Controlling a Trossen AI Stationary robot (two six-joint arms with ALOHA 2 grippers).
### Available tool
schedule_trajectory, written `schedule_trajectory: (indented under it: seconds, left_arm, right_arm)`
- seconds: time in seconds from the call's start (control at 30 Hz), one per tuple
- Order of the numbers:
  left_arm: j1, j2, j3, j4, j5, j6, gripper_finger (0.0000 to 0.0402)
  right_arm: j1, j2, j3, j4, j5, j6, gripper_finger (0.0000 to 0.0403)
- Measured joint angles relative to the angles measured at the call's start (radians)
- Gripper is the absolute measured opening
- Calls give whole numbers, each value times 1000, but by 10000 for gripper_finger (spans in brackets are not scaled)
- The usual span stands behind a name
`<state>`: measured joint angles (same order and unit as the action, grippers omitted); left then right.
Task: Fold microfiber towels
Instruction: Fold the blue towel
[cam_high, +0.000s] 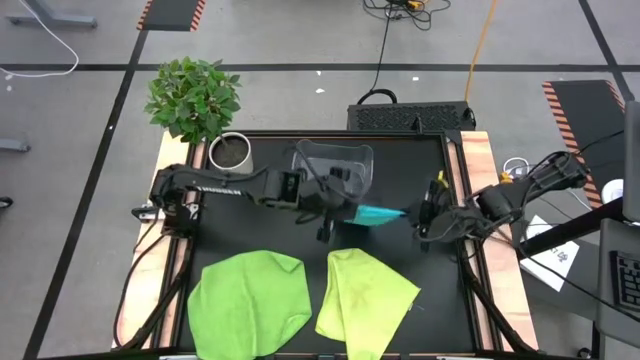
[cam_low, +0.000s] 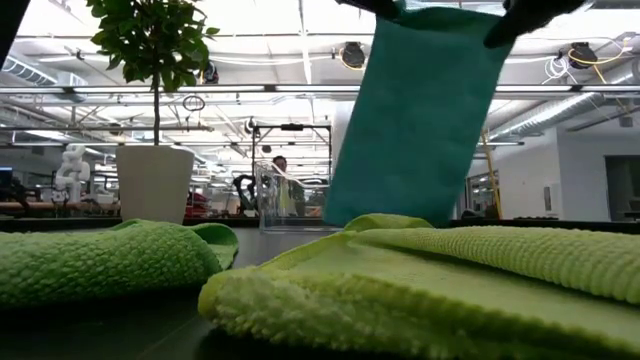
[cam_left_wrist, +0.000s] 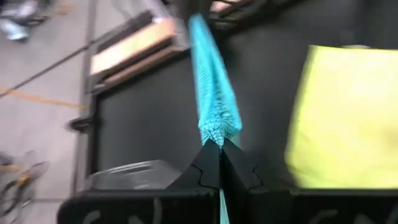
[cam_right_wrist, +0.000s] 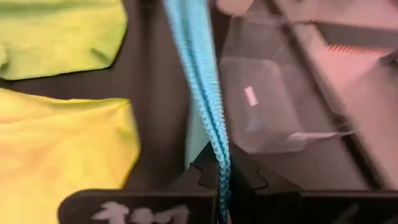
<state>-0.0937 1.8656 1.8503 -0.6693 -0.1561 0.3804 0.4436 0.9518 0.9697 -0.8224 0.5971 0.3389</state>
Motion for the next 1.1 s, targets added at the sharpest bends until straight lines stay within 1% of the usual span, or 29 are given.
schedule_trajectory:
  seconds: [0.13,0.3,0.4,0.53,0.6,0.7,0.77,0.9,1.03,1.1]
  left_arm:
    - [-54,-1,-50,30,48,-51,1]
    - [-152,0,-134,72,60,-170,1]
    - [-213,-2,-220,152,63,-231,1]
    - [-294,-1,-319,301,60,-315,1]
    - [-329,-1,-361,359,36,-341,1]
    - [-368,-1,-419,443,-9,-368,1]
    - [-387,-1,-447,483,-42,-385,2]
    - [-399,-1,-472,487,-83,-414,2]
    - [-388,-2,-495,488,-92,-442,2]
    - [-379,-2,-503,481,-111,-457,3]
  right_arm:
    - [32,56,-28,11,-50,79,0]
    - [106,160,-39,89,-103,153,0]
    - [149,229,-41,158,-156,174,0]
    - [189,308,-41,251,-190,193,0]
    - [194,332,-41,276,-208,202,0]
    - [190,353,-41,301,-219,203,0]
    - [173,354,-41,312,-247,203,0]
    - [126,350,-41,311,-303,201,0]
    - [52,347,-41,304,-384,182,0]
    - [13,347,-41,294,-402,161,0]
